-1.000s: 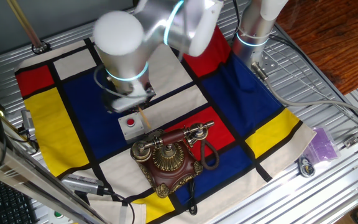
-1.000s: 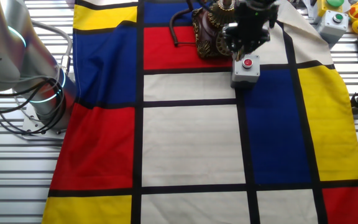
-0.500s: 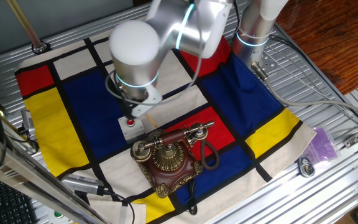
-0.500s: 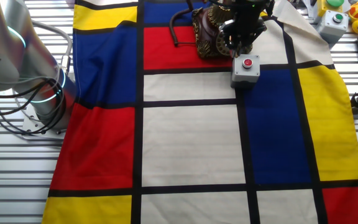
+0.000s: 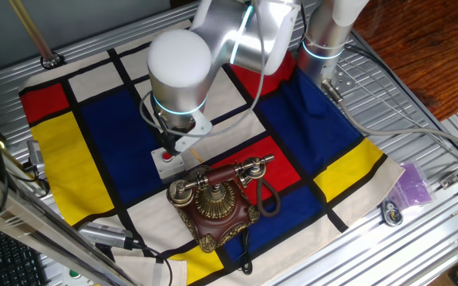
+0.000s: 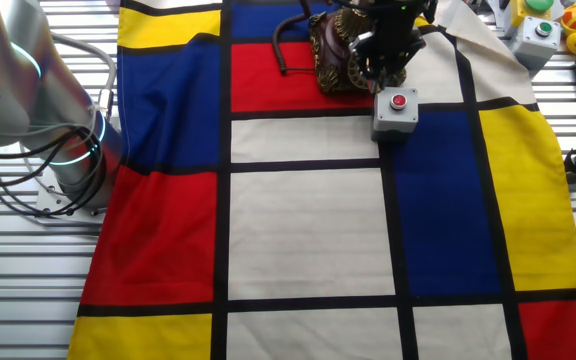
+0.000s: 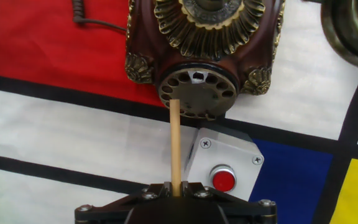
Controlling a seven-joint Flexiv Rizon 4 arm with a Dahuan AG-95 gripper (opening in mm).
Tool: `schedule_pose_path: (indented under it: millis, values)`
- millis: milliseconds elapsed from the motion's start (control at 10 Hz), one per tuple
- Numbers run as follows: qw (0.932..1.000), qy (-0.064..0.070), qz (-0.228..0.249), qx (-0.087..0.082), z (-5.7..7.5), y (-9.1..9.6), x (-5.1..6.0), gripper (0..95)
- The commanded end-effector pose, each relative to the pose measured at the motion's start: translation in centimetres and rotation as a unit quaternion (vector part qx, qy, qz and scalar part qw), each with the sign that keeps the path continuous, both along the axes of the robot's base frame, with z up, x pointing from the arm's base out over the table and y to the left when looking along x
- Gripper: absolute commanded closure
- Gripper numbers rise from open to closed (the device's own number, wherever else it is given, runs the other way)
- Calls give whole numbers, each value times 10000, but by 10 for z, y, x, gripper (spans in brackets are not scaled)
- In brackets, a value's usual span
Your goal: Dial a number on an old rotary phone
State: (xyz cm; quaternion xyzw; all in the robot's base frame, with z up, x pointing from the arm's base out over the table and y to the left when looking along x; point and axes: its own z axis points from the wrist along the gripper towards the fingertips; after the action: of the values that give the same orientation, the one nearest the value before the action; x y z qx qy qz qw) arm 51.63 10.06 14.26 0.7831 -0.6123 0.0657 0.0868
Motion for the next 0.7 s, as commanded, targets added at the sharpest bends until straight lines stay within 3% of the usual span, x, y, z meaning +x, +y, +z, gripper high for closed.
schedule_pose_path:
  millis: [100,700]
  values:
    - [10000,12,57,-60,0,0,0,950]
    - [9996,5,58,-261,-7,12,0,950]
